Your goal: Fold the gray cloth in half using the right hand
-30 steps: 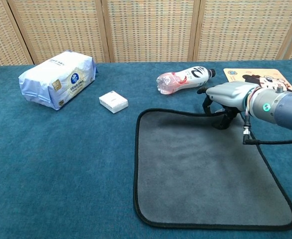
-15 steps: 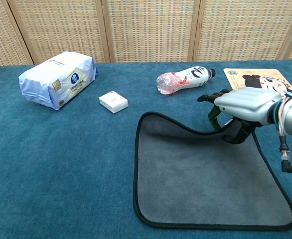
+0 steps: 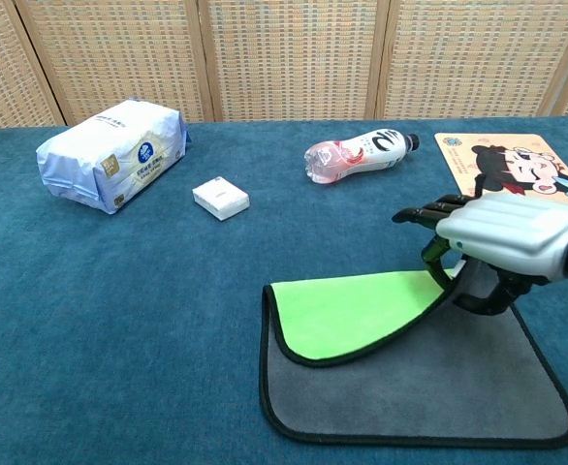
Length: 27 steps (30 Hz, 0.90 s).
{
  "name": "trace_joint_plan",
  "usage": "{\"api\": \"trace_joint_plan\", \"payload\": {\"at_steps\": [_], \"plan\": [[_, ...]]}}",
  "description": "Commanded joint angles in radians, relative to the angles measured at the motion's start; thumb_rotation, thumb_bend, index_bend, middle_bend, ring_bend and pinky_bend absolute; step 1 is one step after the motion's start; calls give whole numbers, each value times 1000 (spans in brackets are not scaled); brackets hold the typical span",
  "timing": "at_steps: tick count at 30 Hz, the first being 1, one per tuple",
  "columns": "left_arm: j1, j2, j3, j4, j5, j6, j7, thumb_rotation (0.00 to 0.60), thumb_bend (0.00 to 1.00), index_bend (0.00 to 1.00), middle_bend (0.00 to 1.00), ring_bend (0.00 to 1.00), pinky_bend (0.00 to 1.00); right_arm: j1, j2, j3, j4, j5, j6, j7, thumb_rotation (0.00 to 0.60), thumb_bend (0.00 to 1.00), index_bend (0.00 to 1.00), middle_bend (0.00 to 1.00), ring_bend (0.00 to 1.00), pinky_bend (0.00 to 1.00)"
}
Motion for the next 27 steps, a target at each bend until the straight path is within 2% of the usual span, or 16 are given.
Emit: {"api": "trace_joint_plan", "payload": {"at_steps": [1, 27], "plan": [[0, 0, 2, -2, 4, 1, 3, 600, 97, 0, 0, 0, 0, -18, 4, -17, -10, -19, 11, -13, 600, 598, 652, 0, 0, 0], [8, 5, 14, -11, 35, 12, -1, 600, 97, 0, 0, 0, 0, -118, 21, -65, -144, -24, 39, -151, 600, 599, 660, 0, 0, 0]]}}
